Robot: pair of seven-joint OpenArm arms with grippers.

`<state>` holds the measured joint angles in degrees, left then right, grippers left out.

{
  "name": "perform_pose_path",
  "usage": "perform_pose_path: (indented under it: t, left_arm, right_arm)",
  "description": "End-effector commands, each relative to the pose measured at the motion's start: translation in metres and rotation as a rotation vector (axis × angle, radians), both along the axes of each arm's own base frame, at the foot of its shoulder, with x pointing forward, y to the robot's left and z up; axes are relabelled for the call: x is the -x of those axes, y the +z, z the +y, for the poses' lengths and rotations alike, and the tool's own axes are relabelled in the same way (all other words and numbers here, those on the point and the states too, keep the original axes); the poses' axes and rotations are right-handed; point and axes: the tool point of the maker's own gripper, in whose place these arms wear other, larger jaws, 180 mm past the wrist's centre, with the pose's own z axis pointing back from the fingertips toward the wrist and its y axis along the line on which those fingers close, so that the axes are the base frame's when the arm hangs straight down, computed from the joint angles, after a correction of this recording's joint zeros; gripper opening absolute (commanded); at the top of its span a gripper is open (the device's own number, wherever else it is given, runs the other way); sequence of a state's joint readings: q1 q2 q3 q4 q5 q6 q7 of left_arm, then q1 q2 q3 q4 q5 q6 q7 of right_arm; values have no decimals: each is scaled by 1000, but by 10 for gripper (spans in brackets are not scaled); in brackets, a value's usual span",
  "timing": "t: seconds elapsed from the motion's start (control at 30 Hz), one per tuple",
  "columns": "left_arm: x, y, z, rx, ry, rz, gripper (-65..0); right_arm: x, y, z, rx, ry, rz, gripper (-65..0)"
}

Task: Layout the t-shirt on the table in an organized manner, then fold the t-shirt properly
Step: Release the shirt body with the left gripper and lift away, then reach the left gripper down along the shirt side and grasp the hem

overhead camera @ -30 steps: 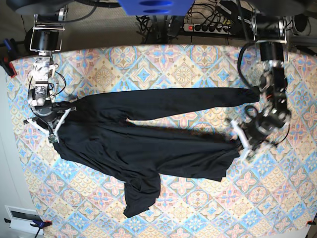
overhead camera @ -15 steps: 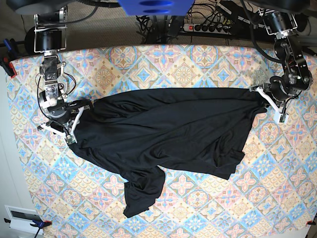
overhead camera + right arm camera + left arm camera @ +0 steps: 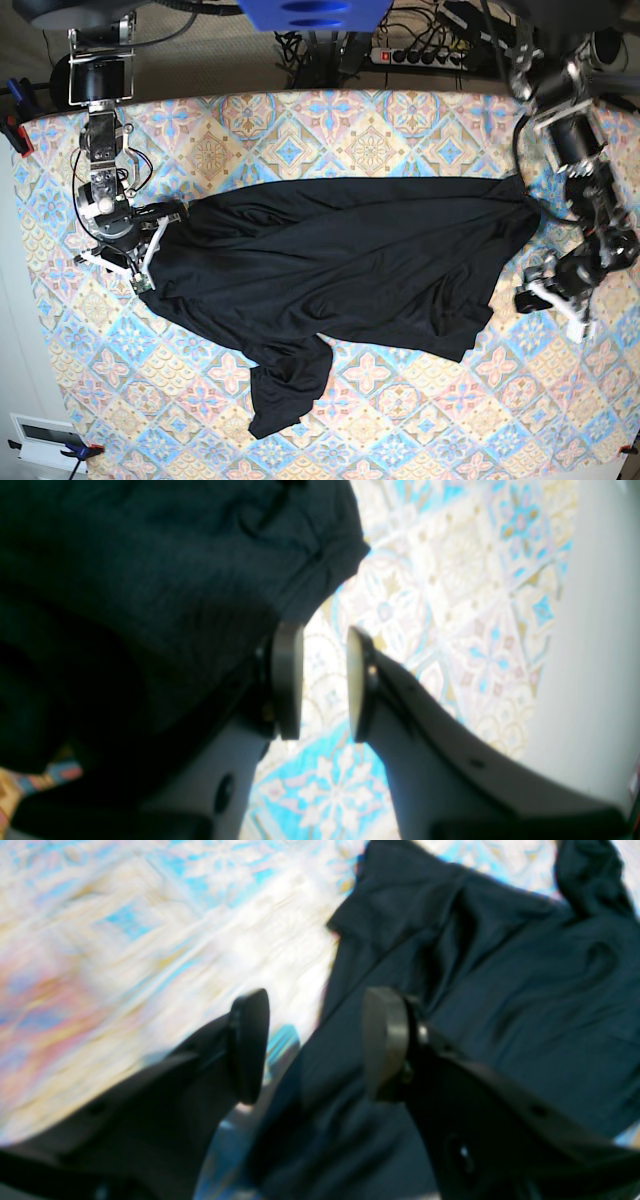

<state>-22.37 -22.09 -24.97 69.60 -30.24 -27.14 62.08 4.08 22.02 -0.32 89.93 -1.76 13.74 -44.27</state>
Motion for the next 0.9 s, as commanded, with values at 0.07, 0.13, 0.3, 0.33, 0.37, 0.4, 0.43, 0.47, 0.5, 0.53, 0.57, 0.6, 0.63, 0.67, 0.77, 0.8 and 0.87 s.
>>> perform_pose_path:
  t: [0.07,0.13,0.3,0.33,0.37,0.4,0.43,0.47,0.5,0.53,0.57,0.6,0.63,0.67,0.77,0.8,0.87]
  left_arm:
    - [-47,16,-10,65,48,-80,-375]
    - [-68,13,-30,100,46,-87,-375]
    - [-98,1,-69,143,46,-103,-375]
    - [-100,-4,-74,142,45,-99,-375]
    - [-102,-7,-79,143,46,-100,-375]
    - [-103,-13,-82,144,54,-91,-375]
    - [-105,-18,-83,145,71,-83,-376]
    - [-104,-25,-82,142,103,-68,-376]
    - [-105,-30,-79,140,143,-64,-376]
    - [-106,-34,-76,140,180,-63,-376]
    - [-106,-37,-73,139,210,-65,-376]
    - [-107,-39,-69,135,238,-72,-376]
    - [-107,-41,-65,132,267,-75,-376]
    - [-107,-43,-60,127,301,-77,-376]
    - [-107,-47,-48,116,385,-87,-376]
    - [-108,-45,-44,111,406,-98,-376]
    - [-110,-45,-52,118,413,-106,-375]
  right_arm:
    - [-14,26,-2,17,14,-79,-505]
    - [-14,26,-2,17,14,-79,-505]
    - [-14,26,-2,17,14,-79,-505]
    - [-14,26,-2,17,14,-79,-505]
    - [-14,26,-2,17,14,-79,-505]
    - [-14,27,-2,17,13,-80,-505]
    - [-14,27,-2,17,13,-80,-505]
    - [-14,27,-2,17,13,-80,-505]
    - [-14,27,-2,17,13,-80,-505]
    - [-14,27,-3,17,11,-80,-505]
    - [-14,27,-3,17,11,-80,-505]
    - [-14,26,-3,15,11,-79,-505]
    - [-14,26,-3,15,11,-79,-505]
    - [-13,25,-3,15,9,-76,-505]
    - [-13,24,-4,15,8,-72,-505]
    - [-13,24,-4,15,7,-72,-505]
    - [-13,24,-4,15,7,-72,-505]
